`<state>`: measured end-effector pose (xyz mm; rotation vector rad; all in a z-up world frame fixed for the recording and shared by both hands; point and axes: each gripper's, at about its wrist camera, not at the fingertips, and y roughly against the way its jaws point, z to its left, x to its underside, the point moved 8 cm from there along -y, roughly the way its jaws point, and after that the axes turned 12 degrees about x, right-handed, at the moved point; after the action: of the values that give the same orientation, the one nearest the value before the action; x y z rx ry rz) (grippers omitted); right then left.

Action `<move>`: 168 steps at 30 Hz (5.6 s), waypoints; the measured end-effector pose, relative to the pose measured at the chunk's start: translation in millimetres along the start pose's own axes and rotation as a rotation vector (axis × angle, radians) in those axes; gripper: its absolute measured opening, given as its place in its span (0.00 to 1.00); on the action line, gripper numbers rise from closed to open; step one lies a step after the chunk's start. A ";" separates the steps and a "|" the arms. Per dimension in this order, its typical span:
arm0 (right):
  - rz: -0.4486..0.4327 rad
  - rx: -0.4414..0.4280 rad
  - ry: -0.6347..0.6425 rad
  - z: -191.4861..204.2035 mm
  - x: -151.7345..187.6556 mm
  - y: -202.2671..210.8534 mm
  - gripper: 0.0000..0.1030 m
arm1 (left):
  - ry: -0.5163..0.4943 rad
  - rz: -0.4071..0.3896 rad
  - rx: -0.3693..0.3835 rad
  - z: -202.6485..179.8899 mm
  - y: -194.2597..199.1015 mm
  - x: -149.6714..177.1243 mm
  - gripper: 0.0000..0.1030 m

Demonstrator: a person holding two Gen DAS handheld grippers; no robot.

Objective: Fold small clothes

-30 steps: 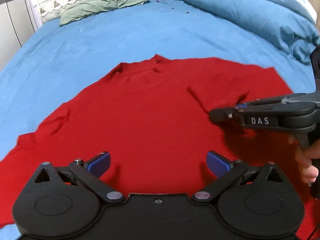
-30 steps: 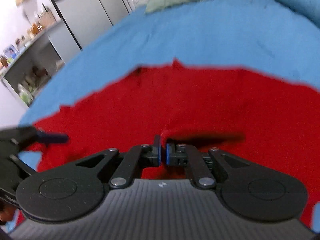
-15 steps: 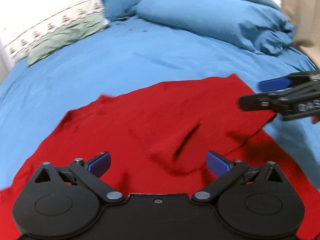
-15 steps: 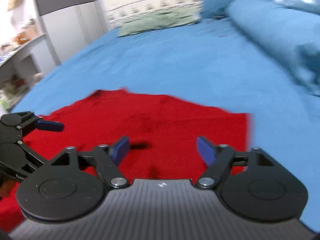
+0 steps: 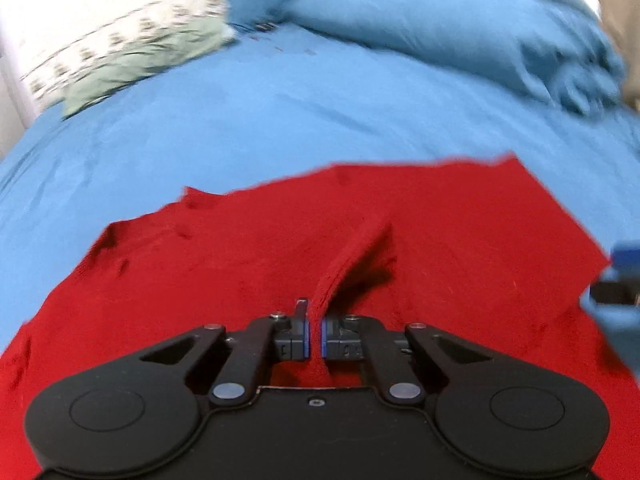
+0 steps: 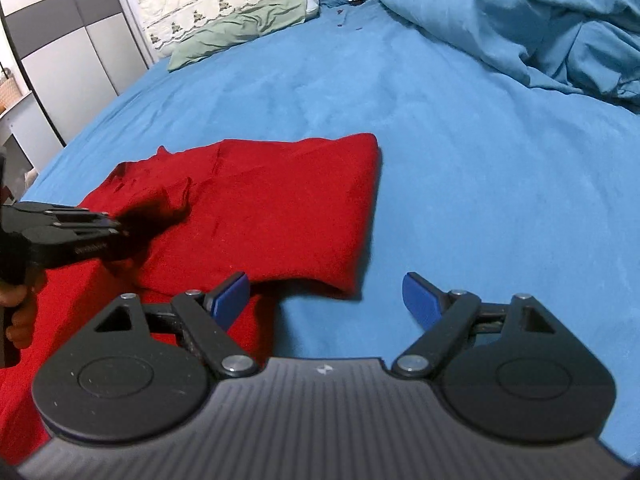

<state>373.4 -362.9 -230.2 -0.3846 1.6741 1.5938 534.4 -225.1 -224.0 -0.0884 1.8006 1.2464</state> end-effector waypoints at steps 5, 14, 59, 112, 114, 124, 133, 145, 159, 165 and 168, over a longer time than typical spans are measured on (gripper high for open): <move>-0.015 0.008 0.020 3.8 3.5 2.6 0.96 | 0.333 -0.138 -0.022 49.2 32.2 22.3 0.07; 0.012 0.039 0.089 11.7 14.9 -4.5 0.98 | 0.438 -0.179 0.091 65.3 23.8 41.2 0.45; -0.039 0.266 0.301 37.8 -3.7 -24.3 1.00 | 0.556 -0.185 -0.352 199.3 160.0 152.9 0.18; -0.105 -0.169 0.313 266.7 -60.0 88.3 1.00 | 0.481 -0.304 -0.420 215.2 341.4 138.5 1.00; -0.095 -0.208 0.331 288.7 -48.3 99.0 1.00 | 0.521 -0.318 -0.456 232.7 363.7 150.5 1.00; -0.015 -0.343 0.451 416.7 18.8 99.7 1.00 | 0.758 -0.352 -0.609 331.9 423.0 251.8 1.00; 0.027 -0.381 0.455 476.8 49.4 71.4 1.00 | 0.979 -0.340 -0.554 398.1 378.0 332.2 0.62; 0.005 -0.352 0.445 477.8 55.2 41.8 1.00 | 1.012 -0.366 -0.617 432.8 363.2 326.9 0.06; -0.095 -0.274 0.303 378.9 -13.9 74.2 1.00 | 0.556 -0.451 -0.351 285.0 318.2 108.2 0.05; -0.120 -0.172 0.249 301.1 -39.7 77.6 1.00 | 0.388 -0.340 -0.138 167.0 199.1 45.7 0.05; -0.096 -0.129 0.224 264.8 -40.0 69.7 1.00 | 0.333 -0.234 -0.081 122.8 136.7 52.1 0.05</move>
<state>437.0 -113.1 -129.6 -0.7224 1.6932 1.6403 511.5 -42.4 -172.8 -0.5656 1.9520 1.1862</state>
